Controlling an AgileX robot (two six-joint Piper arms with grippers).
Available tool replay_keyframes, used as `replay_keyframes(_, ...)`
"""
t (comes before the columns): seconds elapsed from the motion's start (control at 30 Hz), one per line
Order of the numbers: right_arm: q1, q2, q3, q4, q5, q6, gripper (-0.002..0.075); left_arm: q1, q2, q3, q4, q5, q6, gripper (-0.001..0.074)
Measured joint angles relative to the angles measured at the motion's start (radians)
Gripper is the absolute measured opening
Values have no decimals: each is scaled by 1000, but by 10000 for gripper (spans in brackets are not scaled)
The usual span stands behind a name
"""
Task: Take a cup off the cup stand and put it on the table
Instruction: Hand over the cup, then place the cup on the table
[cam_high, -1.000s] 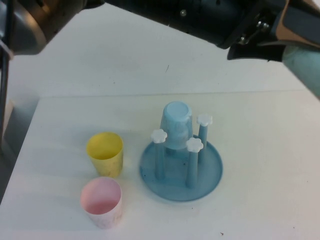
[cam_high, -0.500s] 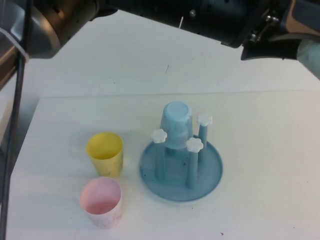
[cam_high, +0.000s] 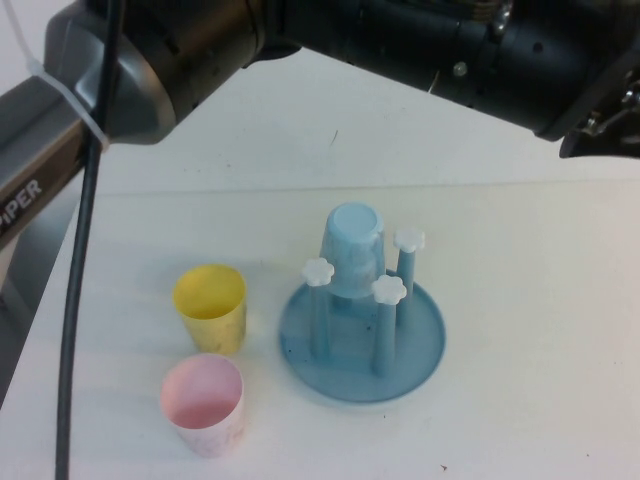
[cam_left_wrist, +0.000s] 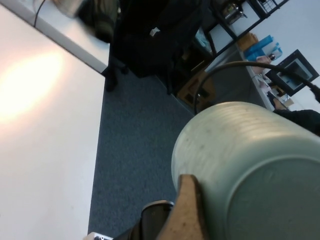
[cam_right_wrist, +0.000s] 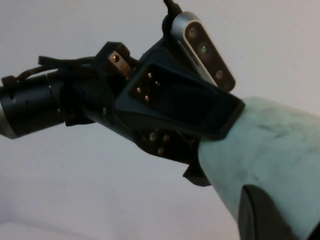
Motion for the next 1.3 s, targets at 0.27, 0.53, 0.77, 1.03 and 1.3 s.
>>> replay_keyframes(0.27,0,0,0,23,16,-4,50,0,0,-1,0,-2,54,594)
replay_keyframes(0.53,0,4,-1,-5,-19,-25,20,74,0,-66,98,0,6,592)
replay_keyframes(0.77,0,158,-65,-368,20,182,20,116,-47,-122,556,9,-170,76)
replay_keyframes(1.03,0,557,-326,-734,265,365,20,116,-222,-54,864,18,-202,4)
replay_keyframes(1.3,46,995,-571,-988,437,431,20,116,-497,364,994,19,-204,0)
